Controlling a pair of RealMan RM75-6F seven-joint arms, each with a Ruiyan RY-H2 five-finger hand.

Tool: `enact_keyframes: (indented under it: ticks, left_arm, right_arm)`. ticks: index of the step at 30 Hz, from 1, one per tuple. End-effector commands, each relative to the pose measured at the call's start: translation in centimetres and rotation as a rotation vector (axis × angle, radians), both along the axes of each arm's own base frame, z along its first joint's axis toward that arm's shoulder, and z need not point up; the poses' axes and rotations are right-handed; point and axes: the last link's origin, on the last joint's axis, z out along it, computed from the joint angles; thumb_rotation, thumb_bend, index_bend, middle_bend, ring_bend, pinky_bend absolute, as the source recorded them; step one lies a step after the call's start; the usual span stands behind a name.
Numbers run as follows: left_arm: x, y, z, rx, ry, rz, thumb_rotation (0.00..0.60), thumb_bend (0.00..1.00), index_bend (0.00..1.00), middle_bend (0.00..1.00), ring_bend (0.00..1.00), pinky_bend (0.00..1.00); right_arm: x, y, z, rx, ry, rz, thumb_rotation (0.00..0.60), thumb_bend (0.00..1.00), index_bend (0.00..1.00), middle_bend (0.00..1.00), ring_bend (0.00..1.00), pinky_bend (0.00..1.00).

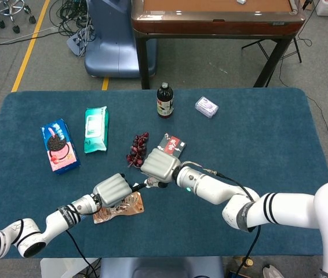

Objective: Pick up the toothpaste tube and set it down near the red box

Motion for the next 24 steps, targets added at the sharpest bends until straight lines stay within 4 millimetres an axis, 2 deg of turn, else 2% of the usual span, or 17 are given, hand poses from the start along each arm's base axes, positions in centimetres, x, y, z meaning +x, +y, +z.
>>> enact_keyframes:
  ticks: [1,24]
  left_arm:
    - [-0.01,0.02,-0.04,0.0,0.0,0.001,0.6,0.26,0.12,0.57,0.58,0.44]
    - [-0.01,0.47,-0.18,0.004,-0.006,0.018,0.6,0.26,0.11,0.57,0.58,0.44]
  right_arm:
    - [0.05,-0.01,0.05,-0.002,-0.004,0.001,0.6,1.0,0.87,0.74,0.75,0.44]
    - [0.46,0.57,0.38,0.033,-0.08,-0.027,0.6,1.0,0.88,0.75,0.77,0.44]
